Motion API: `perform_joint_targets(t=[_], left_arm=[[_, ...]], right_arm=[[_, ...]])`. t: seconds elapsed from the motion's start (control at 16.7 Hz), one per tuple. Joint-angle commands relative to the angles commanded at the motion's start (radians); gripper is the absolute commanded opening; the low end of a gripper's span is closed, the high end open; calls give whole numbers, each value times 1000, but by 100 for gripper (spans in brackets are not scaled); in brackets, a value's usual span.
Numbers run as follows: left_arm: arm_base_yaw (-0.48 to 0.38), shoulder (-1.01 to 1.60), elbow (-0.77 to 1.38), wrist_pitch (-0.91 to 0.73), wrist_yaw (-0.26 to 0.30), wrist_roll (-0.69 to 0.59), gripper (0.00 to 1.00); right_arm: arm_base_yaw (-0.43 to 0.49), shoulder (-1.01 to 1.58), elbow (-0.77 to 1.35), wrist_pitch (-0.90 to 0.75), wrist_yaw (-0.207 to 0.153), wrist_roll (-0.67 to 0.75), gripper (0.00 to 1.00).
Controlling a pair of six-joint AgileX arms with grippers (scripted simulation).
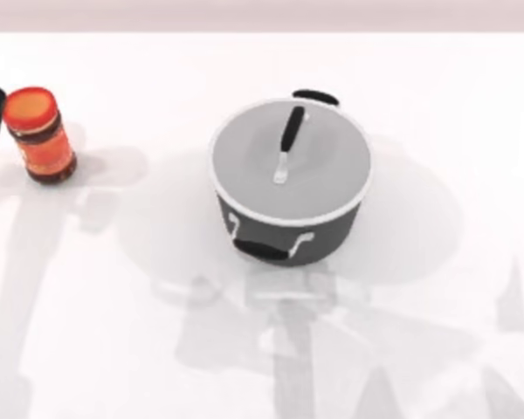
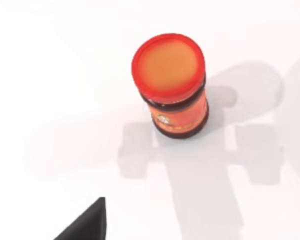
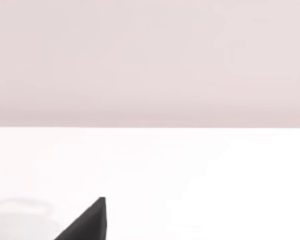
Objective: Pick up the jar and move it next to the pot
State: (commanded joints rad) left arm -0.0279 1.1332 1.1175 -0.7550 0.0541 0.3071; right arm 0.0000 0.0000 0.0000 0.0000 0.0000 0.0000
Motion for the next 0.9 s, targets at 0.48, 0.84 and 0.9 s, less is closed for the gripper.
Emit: perform_joint_targets(t=[0.48, 0.84, 0.9], left_arm=[[1, 740, 828, -455, -8, 205, 100], [8, 1201, 1294, -732, -27, 322, 100], [10, 1261, 1351, -768, -31, 336, 100]], right_arm=[[0, 0, 0, 0, 0, 0, 100], [0, 0, 0, 0, 0, 0, 100], [0, 0, 0, 0, 0, 0, 100]])
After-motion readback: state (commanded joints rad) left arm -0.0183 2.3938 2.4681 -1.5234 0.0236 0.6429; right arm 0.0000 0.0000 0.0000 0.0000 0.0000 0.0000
